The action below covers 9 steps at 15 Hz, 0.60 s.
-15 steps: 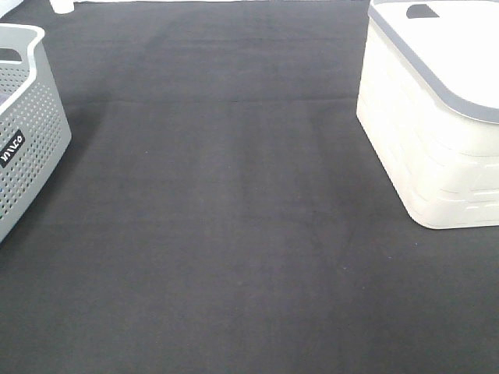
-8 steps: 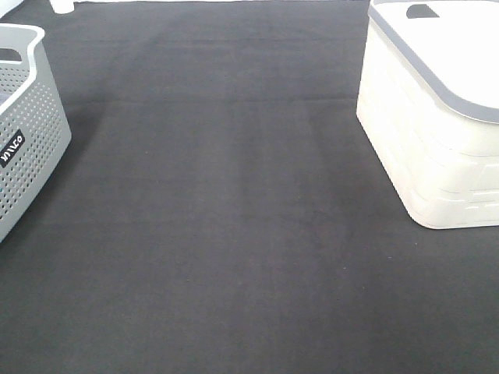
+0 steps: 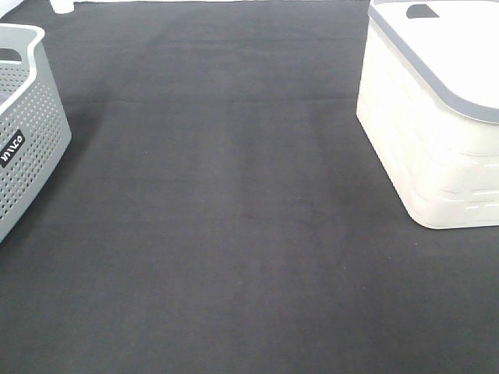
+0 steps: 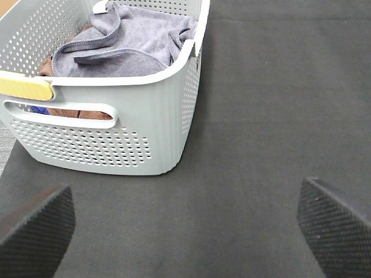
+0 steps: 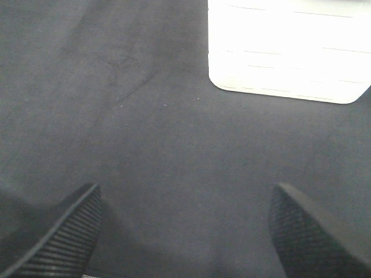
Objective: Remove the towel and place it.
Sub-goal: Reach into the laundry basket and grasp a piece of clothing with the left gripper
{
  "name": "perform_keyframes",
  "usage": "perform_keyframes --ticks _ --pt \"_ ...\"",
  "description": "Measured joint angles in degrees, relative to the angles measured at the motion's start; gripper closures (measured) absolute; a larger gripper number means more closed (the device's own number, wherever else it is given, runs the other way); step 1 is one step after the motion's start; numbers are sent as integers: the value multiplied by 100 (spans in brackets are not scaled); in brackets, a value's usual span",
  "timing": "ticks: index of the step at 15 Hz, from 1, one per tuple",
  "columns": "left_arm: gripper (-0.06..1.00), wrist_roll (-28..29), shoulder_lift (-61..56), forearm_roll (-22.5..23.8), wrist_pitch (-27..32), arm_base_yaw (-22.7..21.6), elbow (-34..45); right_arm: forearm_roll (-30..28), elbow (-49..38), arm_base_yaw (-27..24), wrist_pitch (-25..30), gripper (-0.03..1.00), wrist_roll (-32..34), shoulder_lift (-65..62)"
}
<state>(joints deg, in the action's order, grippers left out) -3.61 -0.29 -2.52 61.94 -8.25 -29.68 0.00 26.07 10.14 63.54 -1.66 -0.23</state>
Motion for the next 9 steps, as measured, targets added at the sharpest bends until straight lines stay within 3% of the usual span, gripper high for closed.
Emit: perform_keyframes --ticks 9 --pt "-4 0 0 0 0 0 0 0 0 0 0 21 0 0"
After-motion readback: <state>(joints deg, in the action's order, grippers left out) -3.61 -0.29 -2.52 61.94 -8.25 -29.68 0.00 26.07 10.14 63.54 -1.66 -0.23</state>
